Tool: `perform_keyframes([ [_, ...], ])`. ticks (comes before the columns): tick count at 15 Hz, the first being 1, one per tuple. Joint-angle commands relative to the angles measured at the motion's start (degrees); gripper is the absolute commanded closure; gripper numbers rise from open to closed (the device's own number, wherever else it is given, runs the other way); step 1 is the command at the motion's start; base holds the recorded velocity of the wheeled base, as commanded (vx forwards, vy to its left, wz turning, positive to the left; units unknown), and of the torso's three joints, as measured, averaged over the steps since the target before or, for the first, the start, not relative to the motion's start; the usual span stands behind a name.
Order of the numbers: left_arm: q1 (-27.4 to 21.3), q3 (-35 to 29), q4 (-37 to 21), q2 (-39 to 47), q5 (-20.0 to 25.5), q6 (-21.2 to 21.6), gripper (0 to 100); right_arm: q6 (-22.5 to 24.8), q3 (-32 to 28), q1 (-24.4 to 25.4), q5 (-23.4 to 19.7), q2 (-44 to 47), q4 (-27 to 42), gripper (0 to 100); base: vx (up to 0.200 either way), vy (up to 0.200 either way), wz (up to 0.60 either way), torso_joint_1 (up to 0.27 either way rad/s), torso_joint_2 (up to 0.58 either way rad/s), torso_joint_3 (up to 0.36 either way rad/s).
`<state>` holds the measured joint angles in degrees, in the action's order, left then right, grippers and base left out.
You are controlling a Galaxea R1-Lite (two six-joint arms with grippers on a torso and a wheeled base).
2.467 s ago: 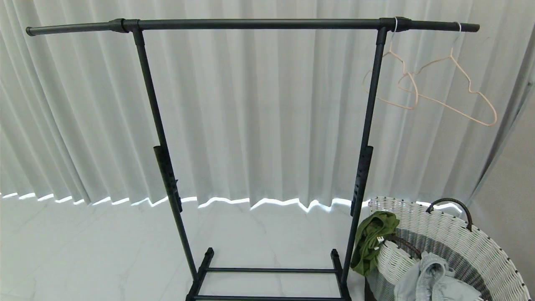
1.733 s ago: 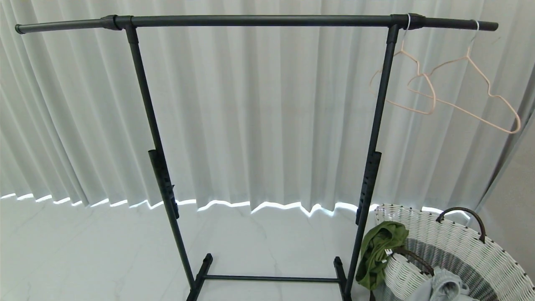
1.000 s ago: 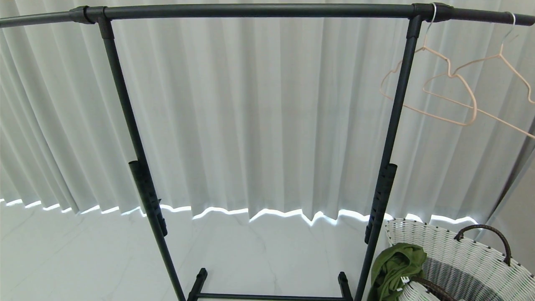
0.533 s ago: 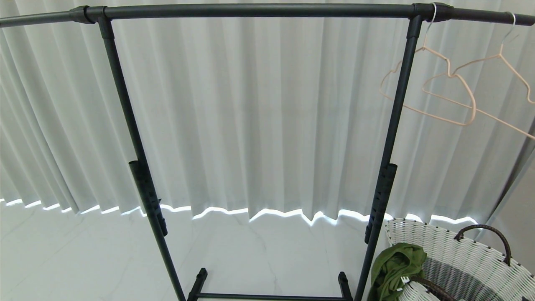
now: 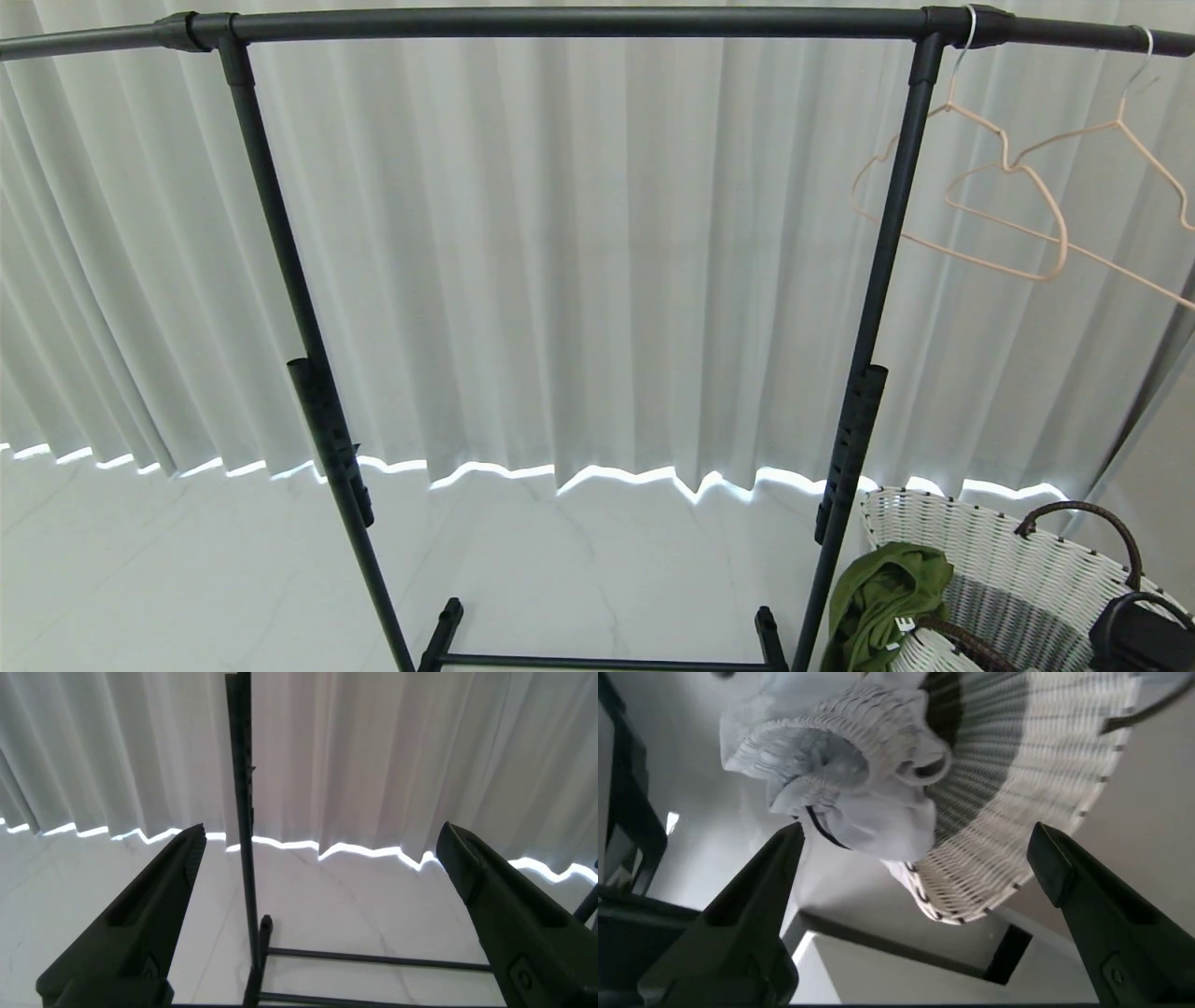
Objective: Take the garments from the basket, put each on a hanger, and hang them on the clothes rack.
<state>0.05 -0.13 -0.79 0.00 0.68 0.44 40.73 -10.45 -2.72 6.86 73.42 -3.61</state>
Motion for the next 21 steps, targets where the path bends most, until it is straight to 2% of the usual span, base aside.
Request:
perform_keyframes([
  [1, 0.0, 0.0, 0.0, 0.1, 0.0, 0.0, 0, 0.7, 3.1, -0.9, 0.0, 11.6, -6.0, 0, 0.0, 0.0, 0.0, 0.0, 0.0, 0.0],
  [6, 0.0, 0.0, 0.0, 0.1, 0.0, 0.1, 0, 0.7, 3.2, -1.9, 0.1, 25.7, -21.2, 0, 0.0, 0.0, 0.0, 0.0, 0.0, 0.0],
  [10, 0.0, 0.0, 0.0, 0.1, 0.0, 0.1, 0, 1.2, 2.8, -5.1, 0.0, 30.7, -27.5, 0, 0.0, 0.0, 0.0, 0.0, 0.0, 0.0],
  [12, 0.0, 0.0, 0.0, 0.1, 0.0, 0.1, 0, 1.2, 3.3, -5.2, -0.2, 31.4, -30.0, 0, 0.0, 0.0, 0.0, 0.0, 0.0, 0.0],
  [13, 0.0, 0.0, 0.0, 0.1, 0.0, 0.1, 0, 1.3, 3.4, -5.1, -0.2, 31.3, -30.1, 100, 0.0, 0.0, 0.0, 0.0, 0.0, 0.0],
  [17, 0.0, 0.0, 0.0, 0.1, 0.0, 0.1, 0, 1.3, 4.0, -4.9, -0.2, 28.0, -30.3, 100, 0.0, 0.0, 0.0, 0.0, 0.0, 0.0],
  [20, 0.0, 0.0, 0.0, 0.1, 0.1, 0.2, 0, 1.4, 5.2, -4.7, -0.3, 19.7, -29.5, 100, 0.0, 0.0, 0.0, 0.0, 0.0, 0.0],
  [21, 0.0, 0.0, 0.0, 0.1, 0.1, 0.2, 0, 1.4, 4.5, -4.7, 0.0, 14.8, -26.0, 100, 0.0, 0.0, 0.0, 0.0, 0.0, 0.0],
])
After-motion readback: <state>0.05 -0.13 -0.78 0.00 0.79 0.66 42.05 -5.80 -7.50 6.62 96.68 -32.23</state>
